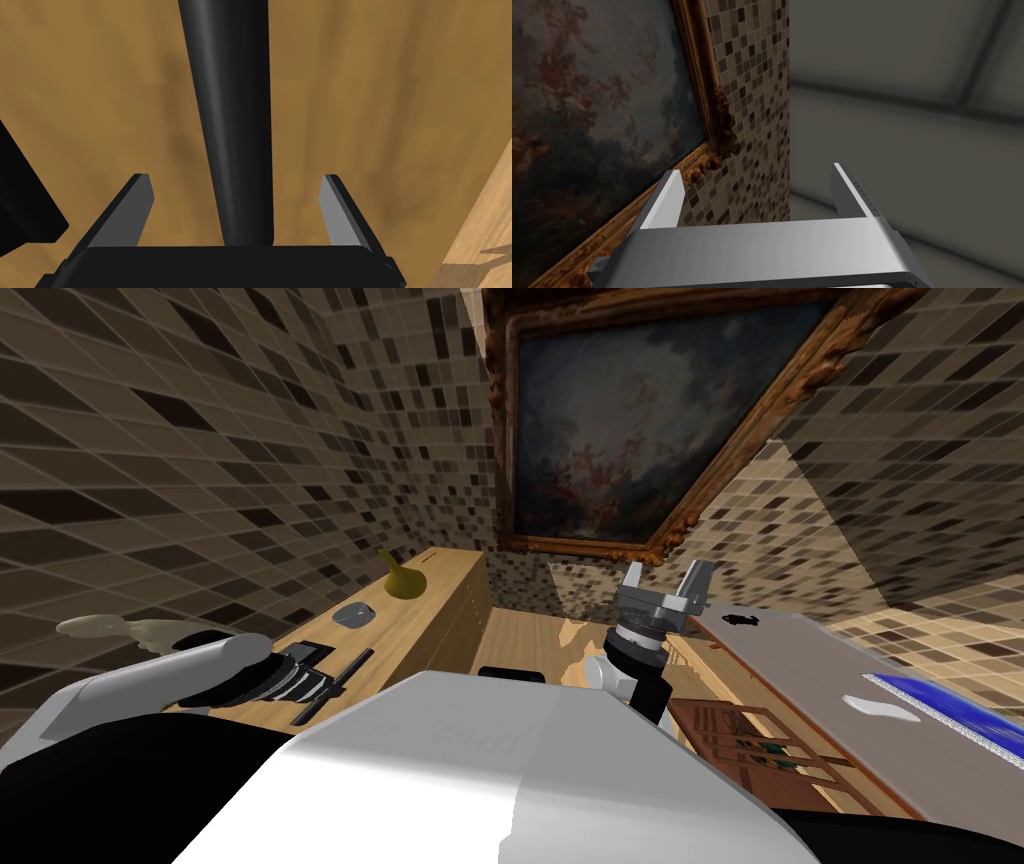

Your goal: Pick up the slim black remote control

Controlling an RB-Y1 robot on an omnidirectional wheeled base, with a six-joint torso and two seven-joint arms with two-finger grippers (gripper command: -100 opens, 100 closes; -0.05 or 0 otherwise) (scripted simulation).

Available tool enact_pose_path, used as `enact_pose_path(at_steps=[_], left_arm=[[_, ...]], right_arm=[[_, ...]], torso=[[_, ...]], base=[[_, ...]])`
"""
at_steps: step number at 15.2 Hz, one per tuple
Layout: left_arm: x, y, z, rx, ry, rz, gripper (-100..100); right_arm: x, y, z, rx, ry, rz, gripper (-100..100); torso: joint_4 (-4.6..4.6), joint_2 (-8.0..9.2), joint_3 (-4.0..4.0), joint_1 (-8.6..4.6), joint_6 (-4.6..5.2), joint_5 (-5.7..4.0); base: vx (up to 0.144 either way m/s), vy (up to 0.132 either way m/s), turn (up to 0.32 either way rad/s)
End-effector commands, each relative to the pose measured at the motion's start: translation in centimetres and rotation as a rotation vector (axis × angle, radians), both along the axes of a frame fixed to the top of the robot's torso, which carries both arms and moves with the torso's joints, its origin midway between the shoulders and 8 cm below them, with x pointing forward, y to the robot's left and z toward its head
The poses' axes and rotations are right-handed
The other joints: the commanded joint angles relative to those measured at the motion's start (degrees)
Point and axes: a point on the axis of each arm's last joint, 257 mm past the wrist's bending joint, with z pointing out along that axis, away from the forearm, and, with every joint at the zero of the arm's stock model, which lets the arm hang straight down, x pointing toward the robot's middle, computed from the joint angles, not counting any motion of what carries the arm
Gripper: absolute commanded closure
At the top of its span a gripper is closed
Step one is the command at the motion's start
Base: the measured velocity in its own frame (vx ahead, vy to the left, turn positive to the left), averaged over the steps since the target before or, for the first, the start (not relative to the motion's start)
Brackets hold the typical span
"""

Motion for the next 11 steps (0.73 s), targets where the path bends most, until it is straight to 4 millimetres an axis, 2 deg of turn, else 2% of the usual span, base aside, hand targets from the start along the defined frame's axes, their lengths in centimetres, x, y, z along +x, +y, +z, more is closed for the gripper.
enact_pose_path(at_steps=[1, 2, 3, 4, 8, 9, 10, 11], left_arm=[[0.1, 0.2, -1.0, 0.002, -0.003, -0.005, -100], [0.1, 0.2, -1.5, 0.002, -0.004, -0.006, -100], [0.1, 0.0, -0.9, 0.000, -0.002, -0.003, -100], [0.1, 0.1, -1.0, 0.002, -0.003, -0.004, 100], [0.1, 0.1, -1.0, 0.002, -0.003, -0.003, 100], [0.0, 0.1, 0.3, 0.002, -0.002, -0.001, 100], [0.0, 0.0, 0.5, 0.002, -0.001, 0.000, 100], [0.1, 0.1, 0.0, 0.003, -0.004, -0.002, 100]], right_arm=[[0.0, 0.0, 0.0, 0.000, 0.000, 0.000, 0], [0.0, 0.0, 0.0, 0.000, 0.000, 0.000, 0], [0.0, 0.0, 0.0, 0.000, 0.000, 0.000, 0], [0.0, 0.0, 0.0, 0.000, 0.000, 0.000, 0], [0.0, 0.0, 0.0, 0.000, 0.000, 0.000, 0], [0.0, 0.0, 0.0, 0.000, 0.000, 0.000, 0], [0.0, 0.0, 0.0, 0.000, 0.000, 0.000, 0], [0.0, 0.0, 0.0, 0.000, 0.000, 0.000, 0]], torso=[[0.00, 0.00, 0.00, 0.00, 0.00, 0.00], [0.00, 0.02, 0.01, -0.01, 0.00, 0.00], [0.01, 0.03, 0.02, -0.01, 0.00, 0.00], [0.01, 0.04, 0.02, -0.02, 0.00, -0.01], [0.01, 0.06, 0.03, 0.07, 0.03, 0.06], [0.01, 0.06, 0.03, 0.09, 0.04, 0.06], [0.02, 0.07, 0.04, 0.08, 0.06, 0.01], [0.02, 0.09, 0.05, 0.06, 0.07, 0.00]], base=[[0.007, -0.001, 0.025], [0.007, -0.002, 0.022], [0.000, 0.000, 0.000], [0.000, 0.000, 0.000], [0.000, 0.000, 0.000], [-0.007, -0.003, -0.028], [-0.013, 0.001, -0.048], [-0.008, 0.004, -0.020]])
